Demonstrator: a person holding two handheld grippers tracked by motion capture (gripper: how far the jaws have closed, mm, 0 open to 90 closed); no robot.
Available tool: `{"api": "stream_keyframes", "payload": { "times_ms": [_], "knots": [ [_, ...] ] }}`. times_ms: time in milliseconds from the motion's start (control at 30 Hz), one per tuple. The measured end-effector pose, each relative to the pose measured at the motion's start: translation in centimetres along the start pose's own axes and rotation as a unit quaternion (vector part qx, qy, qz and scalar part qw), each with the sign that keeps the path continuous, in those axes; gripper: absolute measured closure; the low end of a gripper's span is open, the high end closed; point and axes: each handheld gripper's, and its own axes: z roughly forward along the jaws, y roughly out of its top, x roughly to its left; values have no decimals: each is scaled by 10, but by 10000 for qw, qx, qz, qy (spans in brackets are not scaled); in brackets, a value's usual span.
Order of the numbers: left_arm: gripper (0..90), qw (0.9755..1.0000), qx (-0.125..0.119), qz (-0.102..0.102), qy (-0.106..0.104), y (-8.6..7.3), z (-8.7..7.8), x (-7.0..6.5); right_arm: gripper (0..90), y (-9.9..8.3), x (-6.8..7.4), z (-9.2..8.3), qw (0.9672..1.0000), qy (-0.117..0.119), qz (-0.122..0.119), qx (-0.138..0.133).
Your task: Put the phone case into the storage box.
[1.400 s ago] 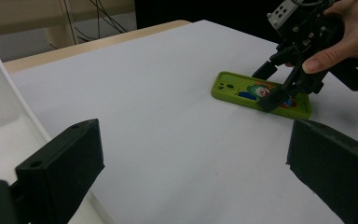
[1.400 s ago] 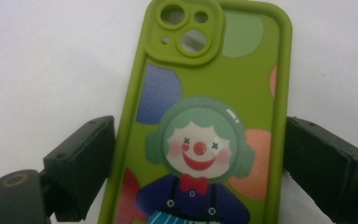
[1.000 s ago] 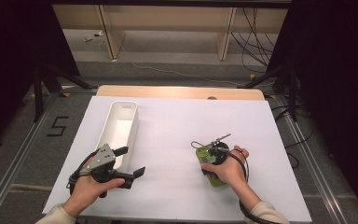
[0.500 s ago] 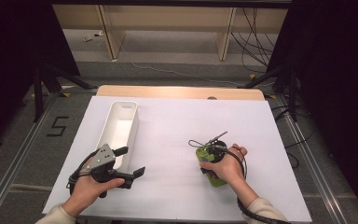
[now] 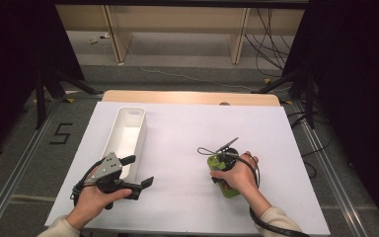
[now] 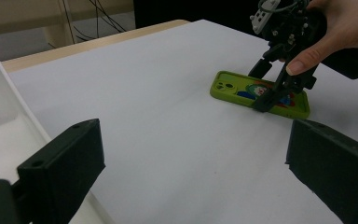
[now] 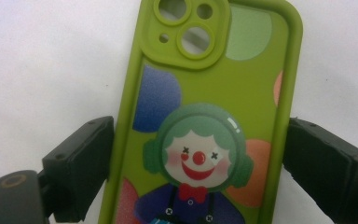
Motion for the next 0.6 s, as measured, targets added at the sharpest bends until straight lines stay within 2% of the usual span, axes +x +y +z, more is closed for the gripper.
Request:
{"api": "stream_keyframes", "payload": {
  "times_ms": [600],
  "knots": [
    [36, 10000, 2, 0, -3, 0, 0, 0, 126, 2, 1, 0, 9999, -9, 123, 68]
  ]
}}
